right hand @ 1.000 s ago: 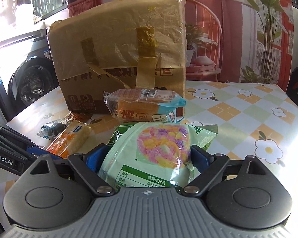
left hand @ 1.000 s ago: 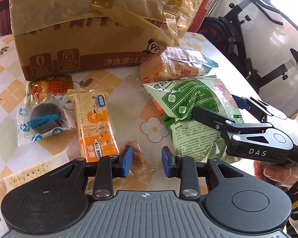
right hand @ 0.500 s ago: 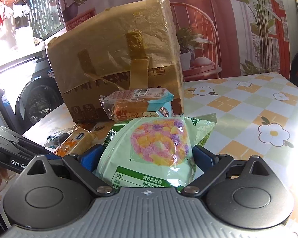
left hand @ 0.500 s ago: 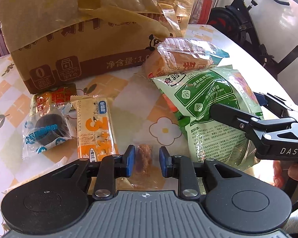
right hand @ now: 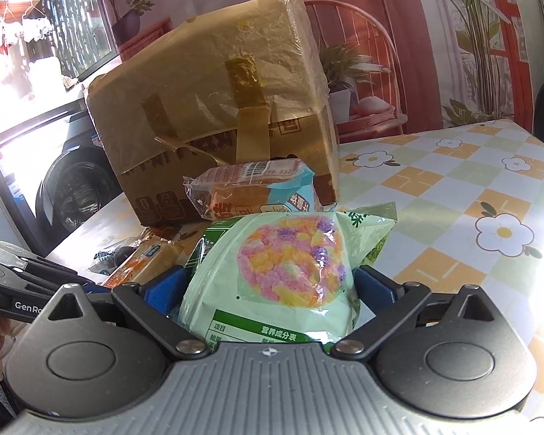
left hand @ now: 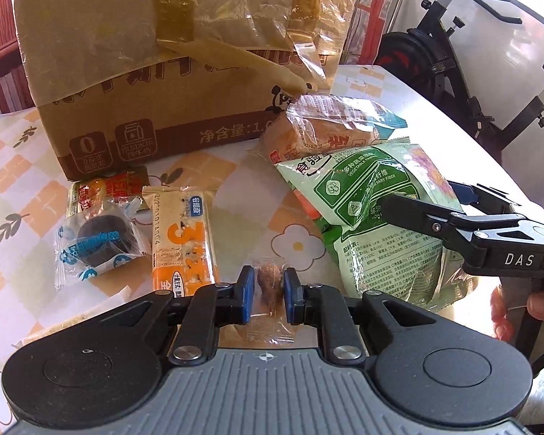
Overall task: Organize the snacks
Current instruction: 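Grasp the pastel candy bag with the right tool while the left tool grasps a small brown-wrapped sweet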
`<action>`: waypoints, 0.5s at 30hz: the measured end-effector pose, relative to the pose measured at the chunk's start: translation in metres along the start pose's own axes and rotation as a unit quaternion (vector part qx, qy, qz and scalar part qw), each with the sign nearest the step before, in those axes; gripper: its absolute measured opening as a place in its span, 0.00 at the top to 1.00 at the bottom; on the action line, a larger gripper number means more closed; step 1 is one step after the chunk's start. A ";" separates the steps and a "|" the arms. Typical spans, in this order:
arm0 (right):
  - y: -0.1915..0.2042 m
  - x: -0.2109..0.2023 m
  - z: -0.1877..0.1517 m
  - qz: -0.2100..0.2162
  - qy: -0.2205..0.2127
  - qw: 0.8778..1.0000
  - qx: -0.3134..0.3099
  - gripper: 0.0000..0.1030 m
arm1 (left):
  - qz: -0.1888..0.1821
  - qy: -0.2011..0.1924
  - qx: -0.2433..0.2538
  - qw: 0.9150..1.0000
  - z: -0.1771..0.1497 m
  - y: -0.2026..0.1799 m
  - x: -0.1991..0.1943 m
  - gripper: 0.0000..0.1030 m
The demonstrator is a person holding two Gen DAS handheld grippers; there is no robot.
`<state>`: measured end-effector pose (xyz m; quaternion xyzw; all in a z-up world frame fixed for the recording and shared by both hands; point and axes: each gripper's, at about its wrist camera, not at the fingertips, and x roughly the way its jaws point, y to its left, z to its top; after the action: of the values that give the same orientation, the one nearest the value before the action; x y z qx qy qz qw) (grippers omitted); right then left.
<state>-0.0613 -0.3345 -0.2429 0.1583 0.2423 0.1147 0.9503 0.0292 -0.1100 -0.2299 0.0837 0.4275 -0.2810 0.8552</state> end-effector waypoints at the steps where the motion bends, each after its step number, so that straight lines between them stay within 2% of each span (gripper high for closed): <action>1: -0.001 -0.004 0.001 -0.001 -0.010 1.000 0.006 0.03 | -0.001 -0.005 0.000 1.000 0.000 0.000 -0.002 0.82; 4: -0.002 -0.010 0.009 -0.002 -0.014 1.000 0.022 0.03 | 0.000 -0.020 0.000 1.000 0.002 0.000 -0.009 0.82; 7: 0.003 -0.010 0.019 -0.012 0.000 1.000 0.027 0.01 | 0.000 -0.034 0.001 0.999 0.002 -0.002 -0.016 0.82; 11: 0.019 -0.002 0.028 -0.030 0.022 0.999 0.010 0.00 | -0.002 -0.046 0.000 0.999 0.002 -0.003 -0.024 0.82; 15: 0.038 0.018 0.031 -0.075 0.064 0.994 -0.036 0.00 | -0.003 -0.056 -0.009 0.998 0.001 0.000 -0.032 0.82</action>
<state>-0.0359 -0.3016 -0.2110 0.0982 0.3100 0.0618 0.9436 0.0145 -0.0968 -0.2041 0.0592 0.3814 -0.2839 0.8778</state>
